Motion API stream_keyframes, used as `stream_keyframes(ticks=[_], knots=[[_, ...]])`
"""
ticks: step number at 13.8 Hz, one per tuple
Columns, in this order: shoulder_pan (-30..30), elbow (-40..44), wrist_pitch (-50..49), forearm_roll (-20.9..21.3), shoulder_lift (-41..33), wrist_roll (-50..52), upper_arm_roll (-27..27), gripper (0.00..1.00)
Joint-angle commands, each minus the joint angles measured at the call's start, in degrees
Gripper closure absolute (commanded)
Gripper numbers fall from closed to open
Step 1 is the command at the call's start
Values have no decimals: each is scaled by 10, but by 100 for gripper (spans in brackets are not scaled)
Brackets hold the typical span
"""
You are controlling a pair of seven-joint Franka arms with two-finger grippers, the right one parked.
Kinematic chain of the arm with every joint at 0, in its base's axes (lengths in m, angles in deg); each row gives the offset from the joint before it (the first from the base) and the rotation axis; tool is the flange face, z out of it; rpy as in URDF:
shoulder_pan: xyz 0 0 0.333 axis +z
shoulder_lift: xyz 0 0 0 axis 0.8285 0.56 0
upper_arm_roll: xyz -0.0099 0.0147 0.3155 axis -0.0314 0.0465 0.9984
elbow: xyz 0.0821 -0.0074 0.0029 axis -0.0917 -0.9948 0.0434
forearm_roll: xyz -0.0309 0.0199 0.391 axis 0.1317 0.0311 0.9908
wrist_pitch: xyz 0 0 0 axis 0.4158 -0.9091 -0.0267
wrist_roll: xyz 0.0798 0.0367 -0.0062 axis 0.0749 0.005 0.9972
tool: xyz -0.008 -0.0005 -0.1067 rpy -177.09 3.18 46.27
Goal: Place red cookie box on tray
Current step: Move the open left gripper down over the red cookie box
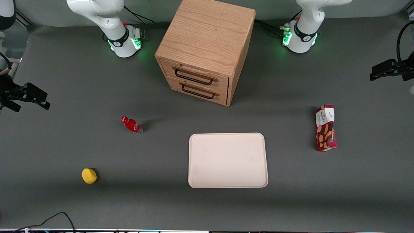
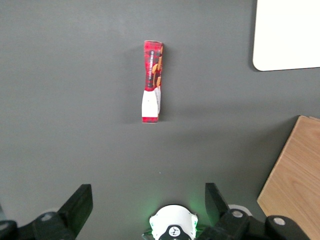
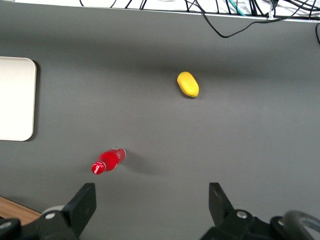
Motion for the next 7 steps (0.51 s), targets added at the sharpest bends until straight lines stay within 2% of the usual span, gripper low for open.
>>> stream_keyframes(ticks=[1,3,4,7], knots=[[-5,11,-24,-13,5,-12,2,0],[-5,1,-25,-9,10,-11,3,0],[-3,-30,-11,-9,14,-15,4,0],[2,-206,179,-3,17,-100,10,0]])
